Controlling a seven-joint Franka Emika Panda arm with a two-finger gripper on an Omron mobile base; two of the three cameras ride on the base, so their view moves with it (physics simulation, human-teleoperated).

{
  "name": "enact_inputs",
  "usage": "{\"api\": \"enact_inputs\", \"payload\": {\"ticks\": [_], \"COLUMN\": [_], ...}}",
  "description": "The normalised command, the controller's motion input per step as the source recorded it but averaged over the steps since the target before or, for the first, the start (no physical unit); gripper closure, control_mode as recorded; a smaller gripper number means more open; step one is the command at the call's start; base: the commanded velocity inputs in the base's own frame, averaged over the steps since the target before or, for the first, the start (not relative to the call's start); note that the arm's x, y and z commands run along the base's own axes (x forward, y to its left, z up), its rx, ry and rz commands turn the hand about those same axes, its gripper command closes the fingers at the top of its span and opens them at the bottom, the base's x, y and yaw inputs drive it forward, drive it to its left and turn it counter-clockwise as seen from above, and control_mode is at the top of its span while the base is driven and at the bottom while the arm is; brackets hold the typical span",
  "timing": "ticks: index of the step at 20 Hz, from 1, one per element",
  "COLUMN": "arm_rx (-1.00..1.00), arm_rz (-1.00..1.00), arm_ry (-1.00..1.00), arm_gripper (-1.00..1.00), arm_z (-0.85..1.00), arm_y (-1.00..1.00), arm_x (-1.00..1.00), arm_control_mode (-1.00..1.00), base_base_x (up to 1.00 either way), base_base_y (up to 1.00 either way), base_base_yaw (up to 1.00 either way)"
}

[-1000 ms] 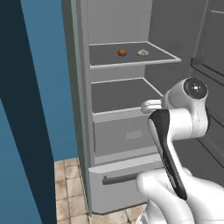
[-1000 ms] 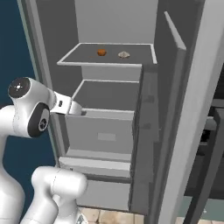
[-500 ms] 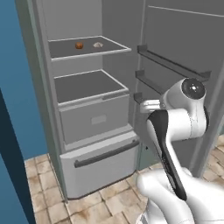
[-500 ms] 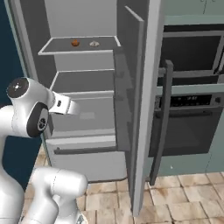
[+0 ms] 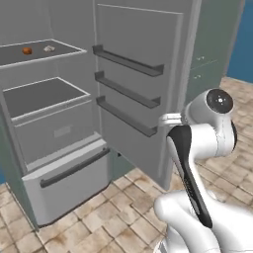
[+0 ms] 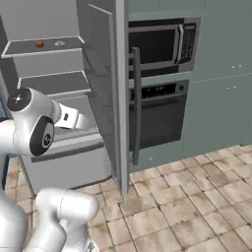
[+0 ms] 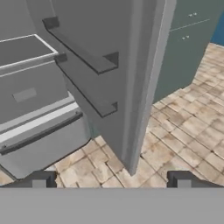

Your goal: Move the tangerine and dumpling from the second highest shelf to the top shelf to make space. Then, place the pitcher from the counter on the cleared second highest shelf.

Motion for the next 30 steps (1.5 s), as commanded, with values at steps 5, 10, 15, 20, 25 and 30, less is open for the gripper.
{"api": "enact_inputs", "payload": {"ticks": [5, 10, 15, 20, 25, 30], "arm_rx": [0.00, 0.00, 0.00, 0.00, 0.00, 0.00], "arm_rz": [0.00, 0.00, 0.00, 0.00, 0.00, 0.00], "arm_ry": [0.00, 0.00, 0.00, 0.00, 0.00, 0.00], "arm_gripper": [-1.00, -1.00, -1.00, -1.00, -1.00, -1.00], "arm_z": [0.00, 0.00, 0.00, 0.00, 0.00, 0.00], "arm_y": [0.00, 0.00, 0.00, 0.00, 0.00, 0.00], "arm_x": [0.00, 0.00, 0.00, 0.00, 0.00, 0.00], "arm_control_mode": [1.00, 1.00, 1.00, 1.00, 1.00, 1.00], "base_base_x": [-0.38, -0.40, -0.31, -0.02, 0.25, 0.56], "base_base_y": [0.00, 0.00, 0.00, 0.00, 0.09, 0.04], "base_base_yaw": [-0.61, -0.70, -0.72, -0.58, -0.25, -0.02]}}
